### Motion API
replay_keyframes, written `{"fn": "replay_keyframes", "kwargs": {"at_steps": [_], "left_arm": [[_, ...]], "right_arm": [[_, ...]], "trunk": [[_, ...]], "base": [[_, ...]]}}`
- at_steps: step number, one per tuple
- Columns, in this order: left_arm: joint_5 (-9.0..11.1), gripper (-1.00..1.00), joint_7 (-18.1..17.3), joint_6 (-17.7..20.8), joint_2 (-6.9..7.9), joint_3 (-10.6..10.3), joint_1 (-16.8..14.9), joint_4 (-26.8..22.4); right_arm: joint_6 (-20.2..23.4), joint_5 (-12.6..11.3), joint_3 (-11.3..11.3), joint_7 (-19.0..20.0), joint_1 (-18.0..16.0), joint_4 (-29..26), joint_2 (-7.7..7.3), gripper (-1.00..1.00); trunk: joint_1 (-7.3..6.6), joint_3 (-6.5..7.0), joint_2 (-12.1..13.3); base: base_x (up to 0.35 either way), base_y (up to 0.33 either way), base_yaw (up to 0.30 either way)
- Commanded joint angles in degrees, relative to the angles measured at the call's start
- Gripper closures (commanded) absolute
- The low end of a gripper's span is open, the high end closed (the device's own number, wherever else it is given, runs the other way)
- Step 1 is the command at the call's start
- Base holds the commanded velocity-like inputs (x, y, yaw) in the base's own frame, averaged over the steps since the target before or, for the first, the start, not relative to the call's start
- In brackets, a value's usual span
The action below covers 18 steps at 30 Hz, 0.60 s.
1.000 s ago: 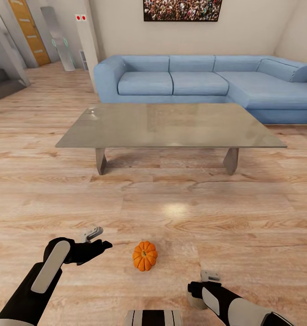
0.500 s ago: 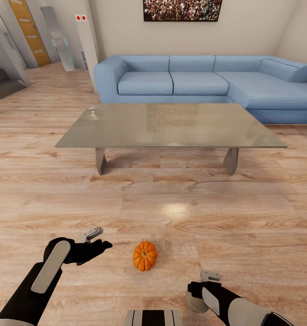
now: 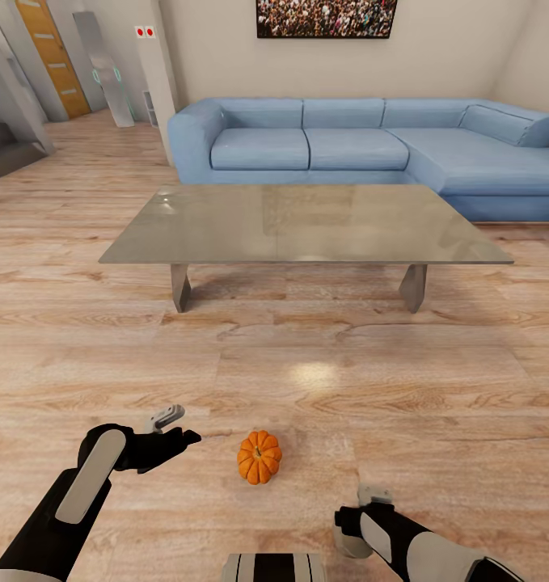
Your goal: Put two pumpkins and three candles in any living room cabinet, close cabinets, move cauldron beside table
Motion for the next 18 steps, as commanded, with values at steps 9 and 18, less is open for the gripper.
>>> {"fn": "replay_keyframes", "kwargs": {"at_steps": [9,18], "left_arm": [[0.58,-1.0,0.6,0.02,0.05,-0.1,-0.03,-0.06],[0.58,-1.0,0.6,0.02,0.05,-0.1,-0.03,-0.07]], "right_arm": [[0.79,-0.43,0.48,-0.35,-0.02,-0.12,0.55,-1.0],[0.79,-0.43,0.48,-0.38,-0.02,-0.08,0.58,-1.0]], "trunk": [[0.04,-0.48,-0.04],[0.09,-0.93,-0.07]], "base": [[0.0,0.0,0.0],[0.0,0.0,0.0]]}}
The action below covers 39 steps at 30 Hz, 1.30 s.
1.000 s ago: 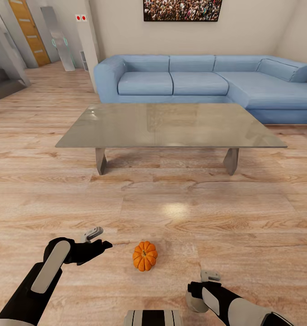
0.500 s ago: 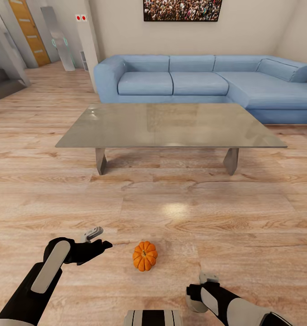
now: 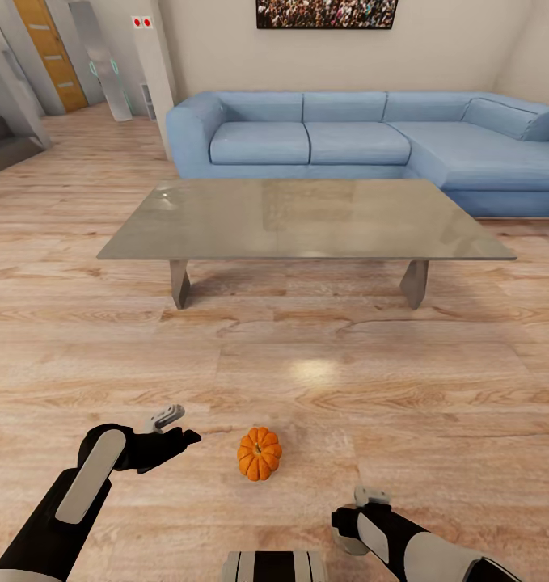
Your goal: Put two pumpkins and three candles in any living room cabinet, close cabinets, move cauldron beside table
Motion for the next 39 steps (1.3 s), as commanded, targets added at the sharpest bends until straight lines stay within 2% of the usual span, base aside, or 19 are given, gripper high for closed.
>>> {"fn": "replay_keyframes", "kwargs": {"at_steps": [1,6,7,23,27,35,39], "left_arm": [[0.58,-1.0,0.6,0.02,0.05,-0.1,-0.03,-0.03],[0.58,-1.0,0.6,0.02,0.05,-0.1,-0.03,-0.05],[0.58,-1.0,0.6,0.02,0.05,-0.1,-0.03,-0.05],[0.58,-1.0,0.6,0.02,0.05,-0.1,-0.03,0.01],[0.58,-1.0,0.6,0.02,0.05,-0.1,-0.03,-0.03],[0.58,-1.0,0.6,0.02,0.05,-0.1,-0.03,0.01],[0.58,-1.0,0.6,0.02,0.0,-0.19,-0.03,0.03]], "right_arm": [[0.27,-0.45,0.47,-0.37,-0.02,-0.12,-0.02,-1.0],[0.27,-0.45,0.47,-0.41,-0.02,-0.11,-0.02,-1.0],[0.27,-0.45,0.47,-0.41,-0.02,-0.11,-0.02,1.0],[-0.33,-0.45,0.47,-0.41,-0.02,-0.12,-0.03,1.0],[-0.34,-0.45,0.47,-0.41,-0.02,-0.13,-0.03,1.0],[-0.34,-0.45,0.47,-0.41,-0.02,-0.11,-0.03,1.0],[-0.47,-0.45,0.47,-0.44,-0.02,-0.11,-0.03,1.0]], "trunk": [[-0.01,-0.04,-0.02],[-0.01,-0.04,-0.02],[-0.01,-0.04,-0.02],[-0.01,-0.04,-0.02],[-0.11,0.85,0.04],[-0.11,0.85,0.04],[-0.22,1.73,0.09]], "base": [[0.0,0.0,0.0],[0.0,0.0,0.0],[0.0,0.0,0.0],[0.0,0.0,0.0],[0.0,0.0,0.0],[0.0,0.0,0.0],[0.0,0.0,0.0]]}}
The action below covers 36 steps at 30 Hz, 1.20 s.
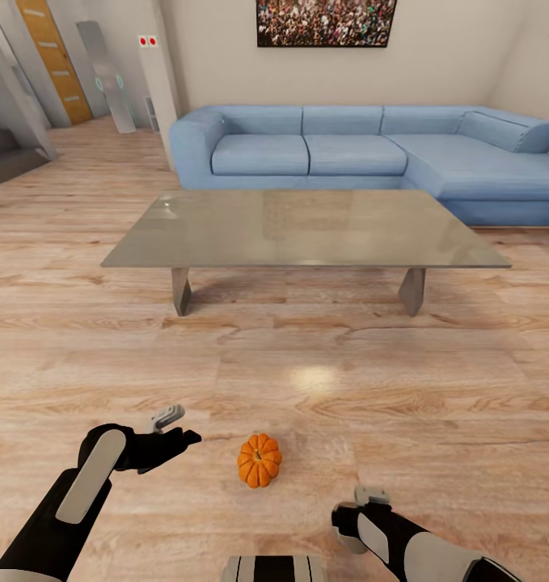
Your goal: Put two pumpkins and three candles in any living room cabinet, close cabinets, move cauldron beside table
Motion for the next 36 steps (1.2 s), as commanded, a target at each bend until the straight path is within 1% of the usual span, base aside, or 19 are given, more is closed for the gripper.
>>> {"fn": "replay_keyframes", "kwargs": {"at_steps": [1,12,17,28,32,36], "left_arm": [[0.57,-1.0,0.6,0.03,0.05,-0.1,-0.03,-0.05],[0.57,-1.0,0.6,0.03,-0.03,-0.48,-0.03,0.02],[0.58,-1.0,0.6,0.03,-0.06,-0.54,-0.03,0.04],[0.57,-1.0,0.68,0.03,0.0,-0.55,-0.03,0.36],[0.57,-1.0,0.69,0.03,0.01,-0.54,-0.03,0.51],[0.57,-1.0,0.69,0.03,0.11,-0.37,-0.03,0.49]], "right_arm": [[0.26,-0.51,0.44,-0.36,-0.01,-0.12,-0.02,1.0],[0.15,-0.51,0.39,-0.41,-0.01,-0.17,-0.02,1.0],[-2.21,-0.64,0.35,-0.43,-0.01,-0.17,-0.1,1.0],[-2.81,-1.03,0.31,-0.43,-0.01,-0.2,-0.11,1.0],[-4.51,-1.24,0.27,-0.43,-0.01,-0.2,-0.12,1.0],[-5.15,-1.25,0.27,-0.47,-0.01,-0.2,-0.12,1.0]], "trunk": [[-0.03,0.19,0.0],[-0.32,2.62,0.15],[-0.45,3.73,0.21],[-0.73,6.17,0.36],[-0.83,7.05,0.41],[-0.94,7.94,0.47]], "base": [[0.0,0.0,0.0],[0.0,0.0,0.0],[0.0,0.0,0.0],[0.0,0.0,0.0],[0.0,0.0,0.0],[0.0,0.0,0.0]]}}
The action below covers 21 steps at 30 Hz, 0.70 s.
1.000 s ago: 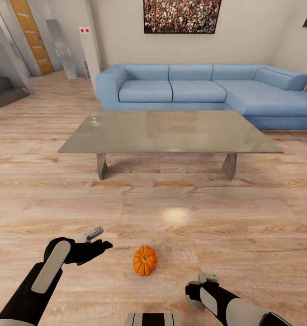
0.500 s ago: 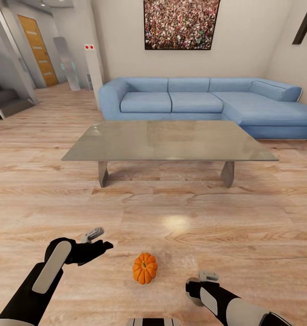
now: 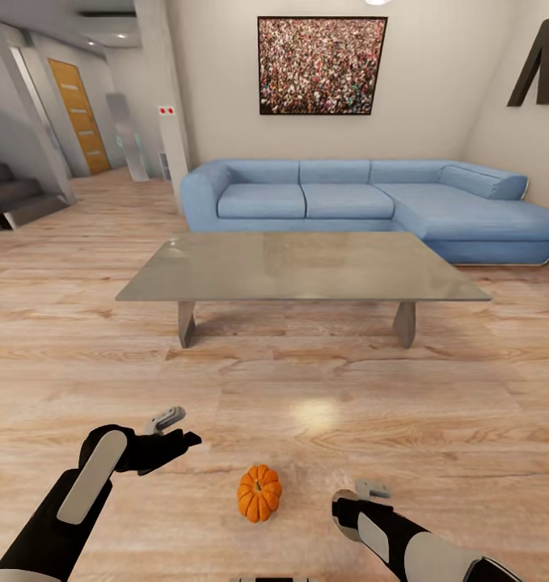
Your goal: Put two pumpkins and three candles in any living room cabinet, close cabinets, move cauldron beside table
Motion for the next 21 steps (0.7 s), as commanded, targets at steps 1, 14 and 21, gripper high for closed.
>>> {"fn": "replay_keyframes", "kwargs": {"at_steps": [1,14,21], "left_arm": [[0.57,-1.0,0.6,0.02,0.05,-0.1,-0.03,-0.04],[0.49,-1.0,0.6,0.02,0.04,-0.14,-0.03,-0.05],[0.49,-1.0,0.6,0.02,0.11,-0.09,-0.03,-0.11]], "right_arm": [[0.43,-0.32,0.46,-0.4,-0.01,-0.12,-0.02,1.0],[0.05,-0.54,0.21,-0.43,-0.01,-0.12,-0.15,1.0],[0.04,-0.64,0.09,-0.47,-0.01,-0.12,-0.26,1.0]], "trunk": [[-0.03,0.18,0.0],[-0.37,3.06,0.17],[-0.55,4.61,0.27]], "base": [[0.0,0.0,0.0],[0.0,0.0,0.0],[0.0,0.0,0.0]]}}
